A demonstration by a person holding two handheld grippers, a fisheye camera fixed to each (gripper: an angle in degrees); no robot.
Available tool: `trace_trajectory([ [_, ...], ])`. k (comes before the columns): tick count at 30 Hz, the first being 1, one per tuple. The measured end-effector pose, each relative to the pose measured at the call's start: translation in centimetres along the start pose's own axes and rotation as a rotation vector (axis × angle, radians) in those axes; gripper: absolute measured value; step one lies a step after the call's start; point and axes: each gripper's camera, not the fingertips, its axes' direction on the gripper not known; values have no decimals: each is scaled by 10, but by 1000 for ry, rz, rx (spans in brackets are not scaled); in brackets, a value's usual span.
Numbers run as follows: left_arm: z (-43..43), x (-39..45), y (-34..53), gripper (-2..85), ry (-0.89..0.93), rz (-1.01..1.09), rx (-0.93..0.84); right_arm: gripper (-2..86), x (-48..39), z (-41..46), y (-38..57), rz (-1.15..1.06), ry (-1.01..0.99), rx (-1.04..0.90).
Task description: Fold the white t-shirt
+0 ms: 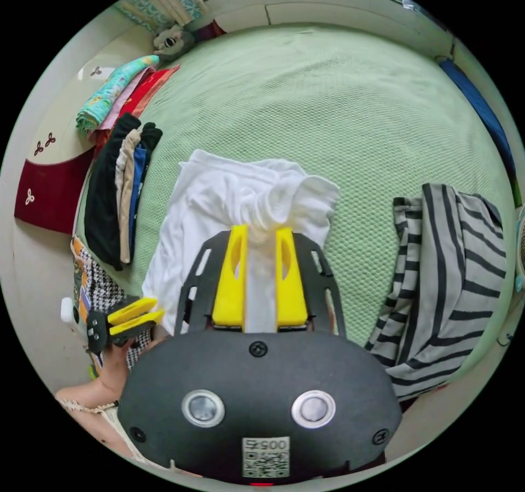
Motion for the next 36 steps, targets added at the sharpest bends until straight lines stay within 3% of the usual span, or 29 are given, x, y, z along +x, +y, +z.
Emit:
trace_trajectory([
  [5, -24, -12, 20, 6, 60, -10, 78, -8, -26, -33, -33, -50, -102, 84],
  [9, -34, -26, 37, -1, 59, -81, 122, 14, -46, -27, -77, -11, -98, 71],
  [12, -29, -36, 47, -2, 56, -120, 113, 47, -48, -1, -103, 72, -263, 26],
  [15, -22, -38, 55, -2, 75, -115, 101, 52, -49, 6, -110, 102, -154, -9],
  [20, -25, -32, 59, -1, 47, -80, 125, 95, -74, -23, -79, -133, -25, 66],
  [26, -28, -24, 64, -1, 23, -30, 109, 128, -58, -48, -73, 28, 214, 187],
  [31, -28, -20, 70, -1, 18, -29, 111, 120, -23, -75, -84, 129, 29, 263],
  [33, -28, -19, 71, -1, 16, -28, 112, 116, -32, -75, -85, 22, -75, 217],
  [36, -27, -17, 71, -1, 12, -23, 108, 109, -62, -49, -82, -106, -53, 45],
])
